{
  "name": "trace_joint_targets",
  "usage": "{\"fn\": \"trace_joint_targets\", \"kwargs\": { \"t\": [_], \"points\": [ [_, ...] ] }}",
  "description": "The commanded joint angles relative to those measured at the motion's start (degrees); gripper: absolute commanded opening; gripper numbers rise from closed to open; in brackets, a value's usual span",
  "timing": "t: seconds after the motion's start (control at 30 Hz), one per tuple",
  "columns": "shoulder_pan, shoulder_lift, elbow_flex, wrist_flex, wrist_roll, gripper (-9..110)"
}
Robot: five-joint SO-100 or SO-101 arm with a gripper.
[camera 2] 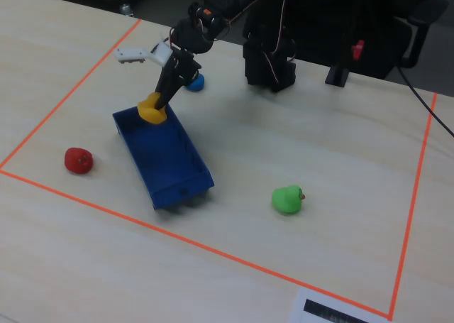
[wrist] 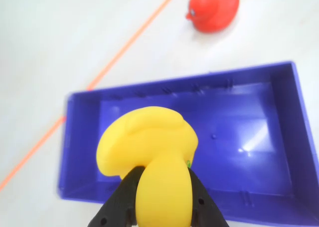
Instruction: Grasp yellow duck and put it into box.
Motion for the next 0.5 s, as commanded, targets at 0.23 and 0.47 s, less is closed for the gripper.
{"fn": "trace_joint_targets", "kwargs": {
  "t": [0.23, 0.47],
  "points": [
    [2.1, -4.1, 4.0, -6.9, -4.3, 6],
    [2.0, -3.3, 0.7, -2.8, -4.0, 35]
  ]
}}
